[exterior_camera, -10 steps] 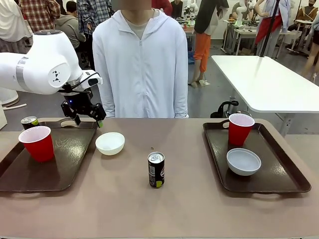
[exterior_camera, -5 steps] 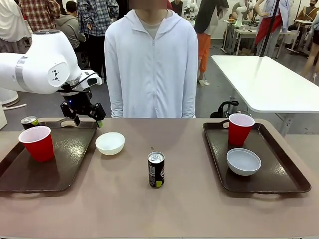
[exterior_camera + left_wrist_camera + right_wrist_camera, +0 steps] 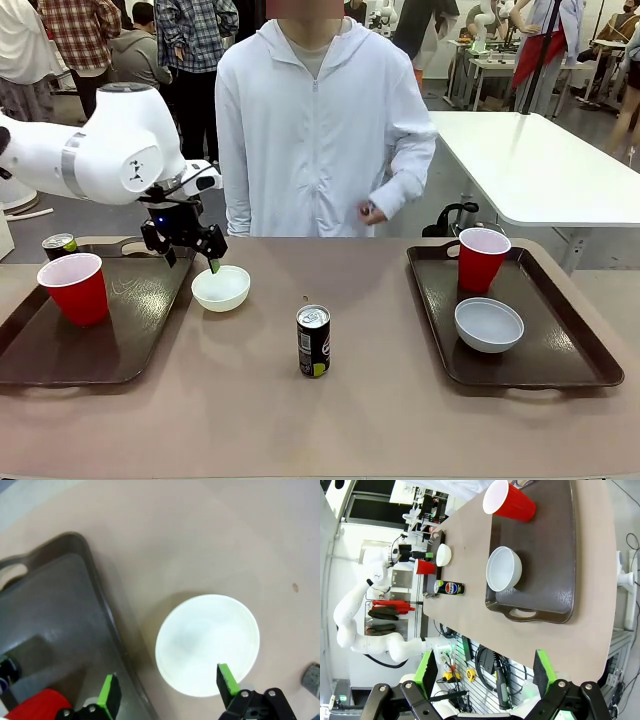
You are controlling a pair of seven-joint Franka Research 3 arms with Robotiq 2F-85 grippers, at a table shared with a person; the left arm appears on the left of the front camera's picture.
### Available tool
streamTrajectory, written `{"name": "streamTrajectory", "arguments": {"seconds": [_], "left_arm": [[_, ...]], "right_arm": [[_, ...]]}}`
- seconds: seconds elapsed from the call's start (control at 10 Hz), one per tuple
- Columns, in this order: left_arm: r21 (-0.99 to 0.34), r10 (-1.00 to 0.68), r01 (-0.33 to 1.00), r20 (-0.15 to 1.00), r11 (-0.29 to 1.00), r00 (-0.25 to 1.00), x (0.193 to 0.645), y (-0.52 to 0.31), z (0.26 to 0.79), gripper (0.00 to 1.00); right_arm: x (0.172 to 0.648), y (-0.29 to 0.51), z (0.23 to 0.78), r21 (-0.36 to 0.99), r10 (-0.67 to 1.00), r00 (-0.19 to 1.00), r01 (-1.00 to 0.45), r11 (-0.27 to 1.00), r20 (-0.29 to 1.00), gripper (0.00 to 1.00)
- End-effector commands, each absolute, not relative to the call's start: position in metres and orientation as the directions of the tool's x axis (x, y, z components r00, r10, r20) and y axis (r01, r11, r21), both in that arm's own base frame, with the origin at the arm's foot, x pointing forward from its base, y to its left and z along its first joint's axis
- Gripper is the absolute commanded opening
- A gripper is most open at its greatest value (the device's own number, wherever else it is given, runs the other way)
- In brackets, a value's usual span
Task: Prepare tableware on both trays.
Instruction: Pick up a Picnic Bowl from the table and place it on a Handle tray.
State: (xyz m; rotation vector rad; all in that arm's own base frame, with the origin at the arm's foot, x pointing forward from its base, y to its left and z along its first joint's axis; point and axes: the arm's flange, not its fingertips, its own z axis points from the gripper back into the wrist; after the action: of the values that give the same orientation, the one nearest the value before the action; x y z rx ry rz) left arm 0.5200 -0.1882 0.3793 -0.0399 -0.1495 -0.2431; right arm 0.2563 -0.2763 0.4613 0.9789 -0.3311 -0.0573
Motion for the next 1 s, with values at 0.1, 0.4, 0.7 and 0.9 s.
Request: {"name": "streamTrajectory", "arguments": {"seconds": [0.1,0.4,0.7,0.9], "left_arm": [[0.033,-0.215,0.213,0.143,0.977,0.966,0.538,-0.206,0.363,1.0],[0.038,-0.21,0.207,0.142,0.978,0.967,0.543,-0.208,0.355,0.79],[0.037,-0.197,0.193,0.127,0.98,0.972,0.544,-0.203,0.35,0.58],[0.046,-0.213,0.21,0.104,0.977,0.971,0.541,-0.205,0.341,0.41]], "right_arm": [[0.255,-0.277,0.461,0.825,-0.192,0.947,-0.111,0.555,0.257,1.0],[0.255,-0.277,0.461,0.825,-0.192,0.947,-0.111,0.555,0.257,1.0],[0.255,-0.277,0.461,0.825,-0.192,0.947,-0.111,0.555,0.257,1.0],[0.255,-0.277,0.461,0.825,-0.192,0.947,-0.111,0.555,0.257,1.0]]}}
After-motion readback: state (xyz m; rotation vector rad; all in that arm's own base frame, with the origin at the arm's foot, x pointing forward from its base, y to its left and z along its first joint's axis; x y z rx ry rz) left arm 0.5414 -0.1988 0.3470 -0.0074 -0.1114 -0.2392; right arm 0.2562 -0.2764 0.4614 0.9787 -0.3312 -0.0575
